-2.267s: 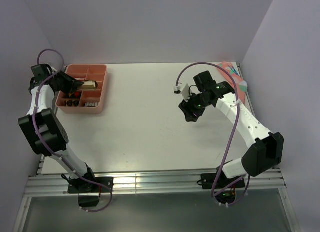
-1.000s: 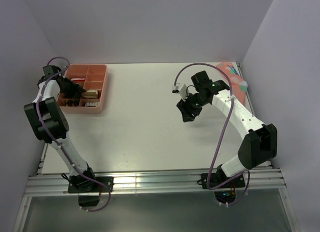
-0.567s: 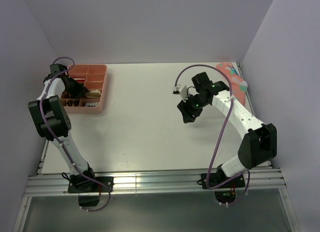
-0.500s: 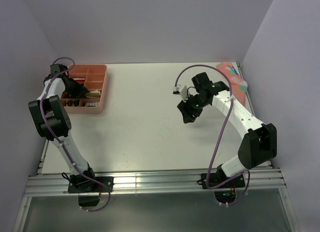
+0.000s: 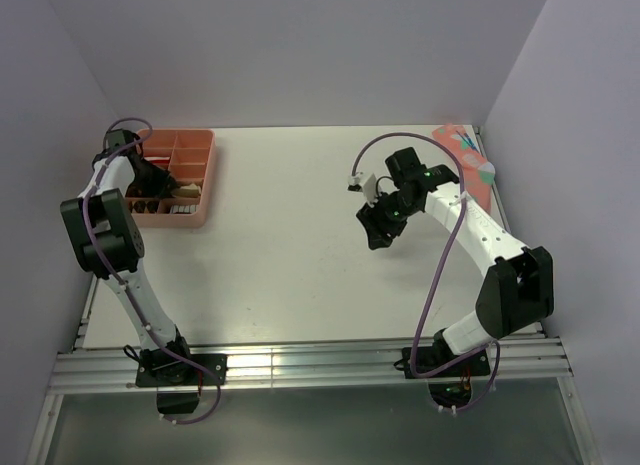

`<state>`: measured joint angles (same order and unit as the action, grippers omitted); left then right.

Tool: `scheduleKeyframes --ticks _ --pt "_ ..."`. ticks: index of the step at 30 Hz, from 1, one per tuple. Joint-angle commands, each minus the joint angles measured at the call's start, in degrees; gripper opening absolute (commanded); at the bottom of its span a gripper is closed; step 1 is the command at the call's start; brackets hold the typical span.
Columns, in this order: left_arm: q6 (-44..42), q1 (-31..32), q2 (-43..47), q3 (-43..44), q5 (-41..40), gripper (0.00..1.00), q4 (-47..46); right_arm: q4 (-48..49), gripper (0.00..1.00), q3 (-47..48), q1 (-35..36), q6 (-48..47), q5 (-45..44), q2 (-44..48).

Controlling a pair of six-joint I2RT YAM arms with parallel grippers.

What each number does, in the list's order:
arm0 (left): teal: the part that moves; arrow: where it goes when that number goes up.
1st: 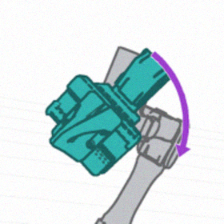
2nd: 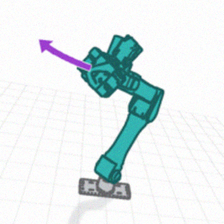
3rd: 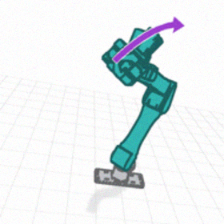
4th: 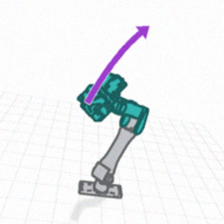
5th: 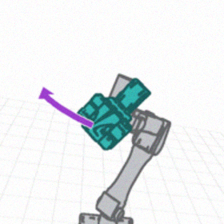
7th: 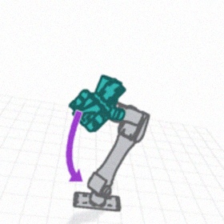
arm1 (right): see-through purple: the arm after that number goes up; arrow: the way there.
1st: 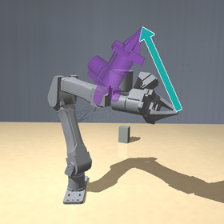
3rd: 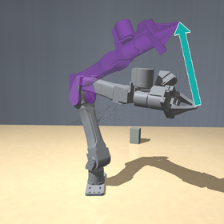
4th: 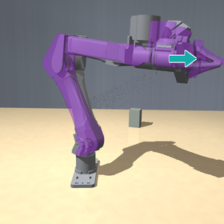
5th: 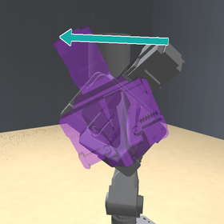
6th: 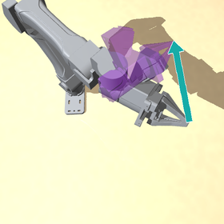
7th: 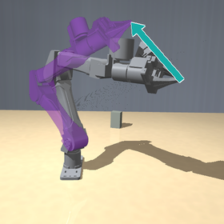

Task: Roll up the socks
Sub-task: Place the sock in the storage box.

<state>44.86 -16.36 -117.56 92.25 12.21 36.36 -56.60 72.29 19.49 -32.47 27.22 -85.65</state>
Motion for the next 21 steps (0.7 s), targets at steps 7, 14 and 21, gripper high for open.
scheduleKeyframes --ticks 7,14,21 --pt "2.42 0.89 -0.57 2.23 -3.94 0.04 -1.64 0.79 0.58 -0.22 -0.94 -0.75 1.43 0.3" --pt "2.07 1.24 -0.13 2.59 -4.38 0.27 -1.99 1.05 0.58 -0.66 -1.2 -0.58 1.52 0.66" --pt "1.28 1.24 0.58 2.94 -4.56 0.36 -2.0 0.61 0.58 -0.22 -1.38 -0.49 1.96 0.66"
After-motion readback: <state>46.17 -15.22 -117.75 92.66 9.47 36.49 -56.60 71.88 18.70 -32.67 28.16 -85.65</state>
